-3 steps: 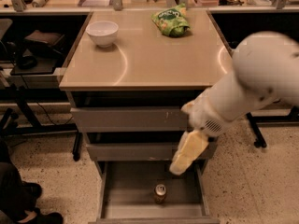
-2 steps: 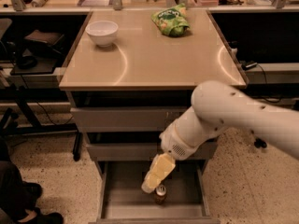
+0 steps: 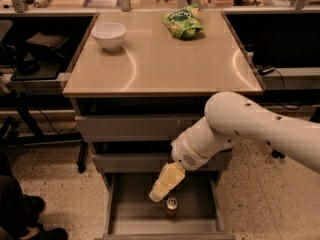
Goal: Pick orange can from bottom drawer and place on counter
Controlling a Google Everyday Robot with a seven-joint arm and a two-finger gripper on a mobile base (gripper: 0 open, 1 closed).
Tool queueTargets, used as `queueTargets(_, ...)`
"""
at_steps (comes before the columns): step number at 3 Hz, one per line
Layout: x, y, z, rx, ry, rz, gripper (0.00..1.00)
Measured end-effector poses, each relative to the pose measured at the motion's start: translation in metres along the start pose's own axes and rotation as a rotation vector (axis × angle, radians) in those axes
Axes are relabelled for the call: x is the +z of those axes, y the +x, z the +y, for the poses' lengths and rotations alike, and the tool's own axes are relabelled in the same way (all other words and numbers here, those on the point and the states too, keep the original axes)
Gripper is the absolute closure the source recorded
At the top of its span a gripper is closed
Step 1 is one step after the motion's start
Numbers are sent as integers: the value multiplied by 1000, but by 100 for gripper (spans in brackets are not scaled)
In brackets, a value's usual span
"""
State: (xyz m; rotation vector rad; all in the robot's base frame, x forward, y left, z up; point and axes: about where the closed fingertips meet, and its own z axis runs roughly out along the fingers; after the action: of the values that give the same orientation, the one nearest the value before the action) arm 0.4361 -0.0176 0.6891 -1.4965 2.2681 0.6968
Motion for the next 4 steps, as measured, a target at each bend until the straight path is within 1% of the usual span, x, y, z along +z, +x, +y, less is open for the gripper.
queueTargets(1, 13, 3, -5, 39, 60, 6, 0)
queueTargets(2, 34, 25, -17, 44, 223, 92, 0)
queueTargets(3, 57, 32, -16, 3, 260, 130, 0)
queueTargets(4, 57, 32, -16, 3, 260, 130, 0)
